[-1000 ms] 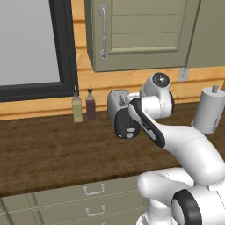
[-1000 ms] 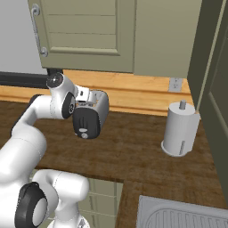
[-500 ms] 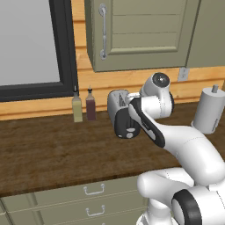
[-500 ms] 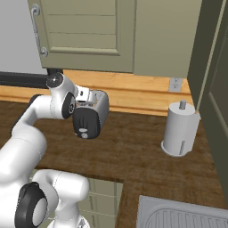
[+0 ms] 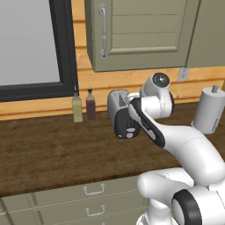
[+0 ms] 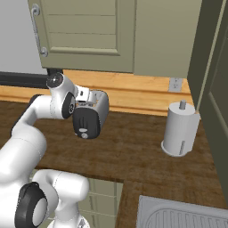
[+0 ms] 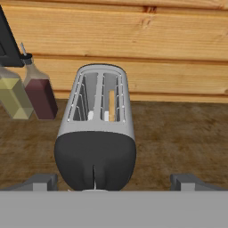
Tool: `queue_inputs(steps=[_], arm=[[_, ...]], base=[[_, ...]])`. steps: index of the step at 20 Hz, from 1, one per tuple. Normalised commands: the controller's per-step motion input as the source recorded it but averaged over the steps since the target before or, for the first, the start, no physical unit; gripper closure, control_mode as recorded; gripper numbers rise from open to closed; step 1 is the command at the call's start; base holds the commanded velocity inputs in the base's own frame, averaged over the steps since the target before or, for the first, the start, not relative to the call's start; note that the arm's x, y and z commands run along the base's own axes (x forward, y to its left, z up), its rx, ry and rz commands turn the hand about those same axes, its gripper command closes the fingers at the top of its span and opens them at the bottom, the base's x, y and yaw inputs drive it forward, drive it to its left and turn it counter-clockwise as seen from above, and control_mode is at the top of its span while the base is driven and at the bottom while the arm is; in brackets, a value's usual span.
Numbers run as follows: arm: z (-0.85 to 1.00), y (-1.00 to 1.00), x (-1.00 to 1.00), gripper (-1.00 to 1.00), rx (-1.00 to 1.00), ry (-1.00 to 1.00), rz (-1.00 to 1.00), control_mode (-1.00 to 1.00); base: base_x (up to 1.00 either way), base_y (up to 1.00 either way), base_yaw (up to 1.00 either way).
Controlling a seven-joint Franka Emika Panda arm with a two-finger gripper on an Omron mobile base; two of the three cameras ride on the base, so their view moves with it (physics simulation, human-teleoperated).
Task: Start the toaster. Once the lever pops up, take the bread to the plate on the dining counter.
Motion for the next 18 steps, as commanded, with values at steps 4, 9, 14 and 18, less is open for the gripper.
queue_inputs(steps=[4, 9, 14, 18], arm=[[0.0, 0.0, 0.0, -1.0, 0.0, 0.0, 0.0, -1.0], [0.0, 0.0, 0.0, -1.0, 0.0, 0.0, 0.0, -1.0], [0.0, 0.0, 0.0, -1.0, 0.0, 0.0, 0.0, -1.0], [0.0, 0.0, 0.0, -1.0, 0.0, 0.0, 0.0, -1.0]], base=[[0.0, 0.0, 0.0], [0.0, 0.0, 0.0], [0.0, 0.0, 0.0], [0.0, 0.0, 0.0]])
